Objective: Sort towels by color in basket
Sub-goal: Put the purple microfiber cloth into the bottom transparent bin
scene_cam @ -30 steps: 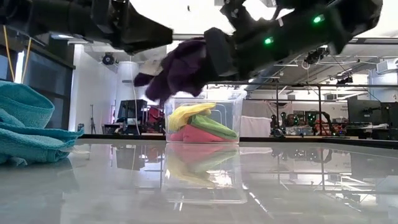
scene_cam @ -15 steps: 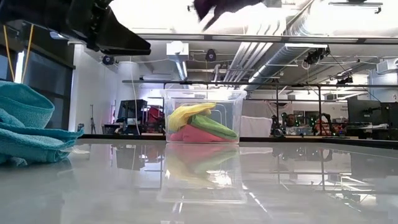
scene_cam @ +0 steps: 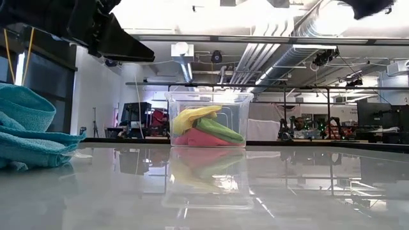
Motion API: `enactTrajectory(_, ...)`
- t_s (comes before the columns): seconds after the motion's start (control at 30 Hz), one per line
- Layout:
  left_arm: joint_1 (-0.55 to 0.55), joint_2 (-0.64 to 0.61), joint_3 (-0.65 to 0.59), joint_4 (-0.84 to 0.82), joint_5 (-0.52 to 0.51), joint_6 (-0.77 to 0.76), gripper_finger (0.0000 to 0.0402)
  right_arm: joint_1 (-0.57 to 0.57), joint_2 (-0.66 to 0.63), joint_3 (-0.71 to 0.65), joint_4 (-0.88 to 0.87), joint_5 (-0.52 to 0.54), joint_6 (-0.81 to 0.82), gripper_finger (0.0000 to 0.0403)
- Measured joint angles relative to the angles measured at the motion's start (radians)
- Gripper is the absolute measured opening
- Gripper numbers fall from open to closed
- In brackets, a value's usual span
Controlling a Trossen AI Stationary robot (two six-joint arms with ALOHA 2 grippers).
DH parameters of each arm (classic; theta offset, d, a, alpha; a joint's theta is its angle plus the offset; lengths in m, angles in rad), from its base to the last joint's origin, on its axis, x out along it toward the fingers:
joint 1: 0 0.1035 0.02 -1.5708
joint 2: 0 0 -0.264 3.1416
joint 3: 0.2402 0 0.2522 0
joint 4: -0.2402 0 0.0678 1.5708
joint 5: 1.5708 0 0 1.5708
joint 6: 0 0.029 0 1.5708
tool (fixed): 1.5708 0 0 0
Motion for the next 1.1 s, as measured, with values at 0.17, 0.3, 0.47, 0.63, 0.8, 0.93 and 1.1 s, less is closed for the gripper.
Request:
enactTrajectory(0.17, 0.0, 0.041, 0.0, 0.01, 0.0, 0.0, 0.0182, 0.099, 0.1, 0.15, -0.045, -0.073, 0.186, 0.0015)
enactTrajectory(0.3, 0.0, 0.073, 0.0, 0.017, 0.0, -0.011, 0.0182, 0.157, 0.163, 0.206, -0.057, -0.195, 0.432, 0.0015)
enactTrajectory(0.47, 0.0, 0.094, 0.0, 0.016, 0.0, -0.027, 0.0182, 0.244, 0.206, 0.181, -0.066, -0.432, 0.78, 0.0016)
enactTrajectory(0.63, 0.002, 0.099, 0.0, 0.053, 0.0, -0.004, 0.0182, 0.252, 0.223, 0.129, -0.06, -0.407, 0.764, 0.0016)
enactTrajectory(0.8, 0.002, 0.099, 0.0, 0.099, 0.0, 0.024, 0.0182, 0.204, 0.222, 0.065, -0.059, -0.475, 0.693, 0.0016)
enactTrajectory(0.93, 0.002, 0.099, 0.0, 0.111, 0.0, 0.026, 0.0182, 0.167, 0.222, -0.015, -0.018, -0.509, 0.548, 0.0016)
enactTrajectory(1.1, 0.002, 0.099, 0.0, 0.114, 0.0, 0.03, 0.0182, 0.119, 0.211, -0.15, 0.1, -0.629, 0.413, 0.0016)
